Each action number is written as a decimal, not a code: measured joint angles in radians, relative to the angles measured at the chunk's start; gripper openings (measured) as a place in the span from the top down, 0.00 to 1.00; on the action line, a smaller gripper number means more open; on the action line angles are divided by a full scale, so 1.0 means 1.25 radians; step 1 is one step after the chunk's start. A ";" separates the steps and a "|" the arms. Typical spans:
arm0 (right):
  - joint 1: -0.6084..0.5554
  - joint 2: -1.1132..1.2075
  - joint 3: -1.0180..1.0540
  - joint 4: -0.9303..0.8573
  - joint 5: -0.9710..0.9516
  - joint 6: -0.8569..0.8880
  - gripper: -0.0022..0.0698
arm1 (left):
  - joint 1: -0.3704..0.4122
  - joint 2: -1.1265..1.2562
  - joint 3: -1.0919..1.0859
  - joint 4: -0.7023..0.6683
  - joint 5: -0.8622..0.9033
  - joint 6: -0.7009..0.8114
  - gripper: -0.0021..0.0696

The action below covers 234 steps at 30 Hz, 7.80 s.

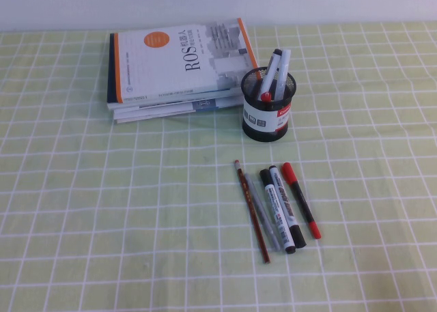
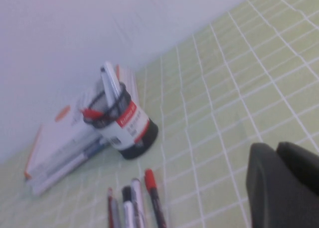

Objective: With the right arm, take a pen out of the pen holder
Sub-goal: 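Take a marker out of the pen holder and lay it on the table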

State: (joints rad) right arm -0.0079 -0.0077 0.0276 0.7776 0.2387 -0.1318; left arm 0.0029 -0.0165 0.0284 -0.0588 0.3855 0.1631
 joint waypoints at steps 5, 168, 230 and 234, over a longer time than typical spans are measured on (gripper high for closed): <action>0.000 0.000 0.000 0.091 -0.053 0.000 0.99 | 0.000 0.000 0.000 0.000 0.000 0.000 0.98; 0.431 1.700 -0.869 -0.605 -1.008 0.063 0.86 | 0.000 0.000 0.000 0.000 0.000 0.000 0.98; 0.402 1.317 -1.141 -0.489 0.615 0.174 0.87 | 0.000 0.000 0.000 0.000 0.000 0.000 0.98; 0.370 1.385 -1.193 -0.493 0.650 0.173 0.87 | 0.000 0.000 0.000 0.000 0.000 0.000 0.98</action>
State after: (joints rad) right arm 0.4545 1.7234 -1.4636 0.1611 1.0516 0.0840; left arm 0.0029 -0.0165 0.0284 -0.0588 0.3855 0.1631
